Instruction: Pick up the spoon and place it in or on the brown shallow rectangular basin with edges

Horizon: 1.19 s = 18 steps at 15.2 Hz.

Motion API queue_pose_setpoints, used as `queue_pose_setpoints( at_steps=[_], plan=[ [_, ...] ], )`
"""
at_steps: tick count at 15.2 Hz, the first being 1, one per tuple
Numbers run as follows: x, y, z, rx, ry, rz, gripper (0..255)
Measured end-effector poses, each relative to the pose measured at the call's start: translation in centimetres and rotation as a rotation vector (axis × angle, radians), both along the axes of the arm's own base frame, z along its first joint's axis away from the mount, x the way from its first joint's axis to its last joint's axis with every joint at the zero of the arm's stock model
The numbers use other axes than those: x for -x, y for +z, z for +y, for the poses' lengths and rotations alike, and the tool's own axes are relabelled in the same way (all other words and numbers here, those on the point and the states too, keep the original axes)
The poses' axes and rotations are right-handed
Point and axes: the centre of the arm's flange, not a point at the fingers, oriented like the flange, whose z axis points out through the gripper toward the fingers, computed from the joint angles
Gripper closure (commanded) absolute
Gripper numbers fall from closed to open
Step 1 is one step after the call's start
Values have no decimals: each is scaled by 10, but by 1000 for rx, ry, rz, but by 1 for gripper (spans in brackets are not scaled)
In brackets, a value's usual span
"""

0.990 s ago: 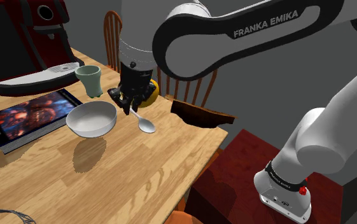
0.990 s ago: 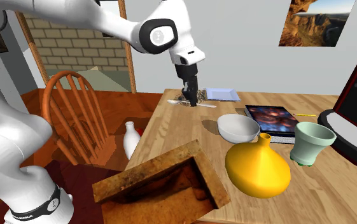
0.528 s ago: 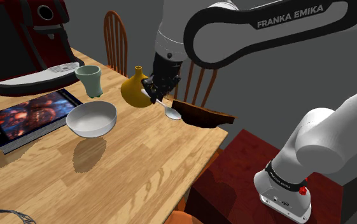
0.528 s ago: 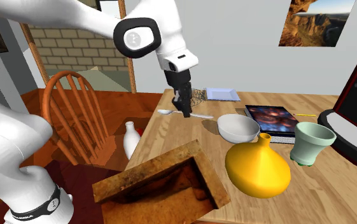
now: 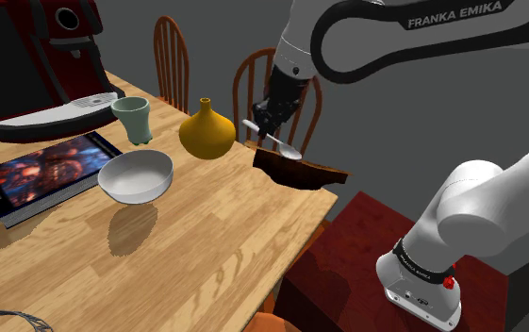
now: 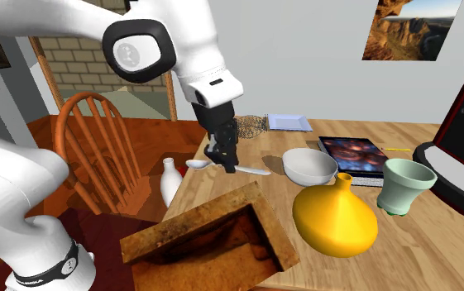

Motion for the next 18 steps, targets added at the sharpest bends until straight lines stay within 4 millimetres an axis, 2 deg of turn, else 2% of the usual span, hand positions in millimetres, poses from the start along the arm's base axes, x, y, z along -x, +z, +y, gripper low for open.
queue_pose_setpoints(
  at_steps=[6, 7, 11, 18],
  plan=[
    [10, 3, -79, -1, 0, 0, 255],
    [12, 3, -86, -1, 0, 0, 255],
    [12, -17, -92, -1, 2, 1, 255],
    [12, -54, -91, -1, 2, 1, 255]
  ],
)
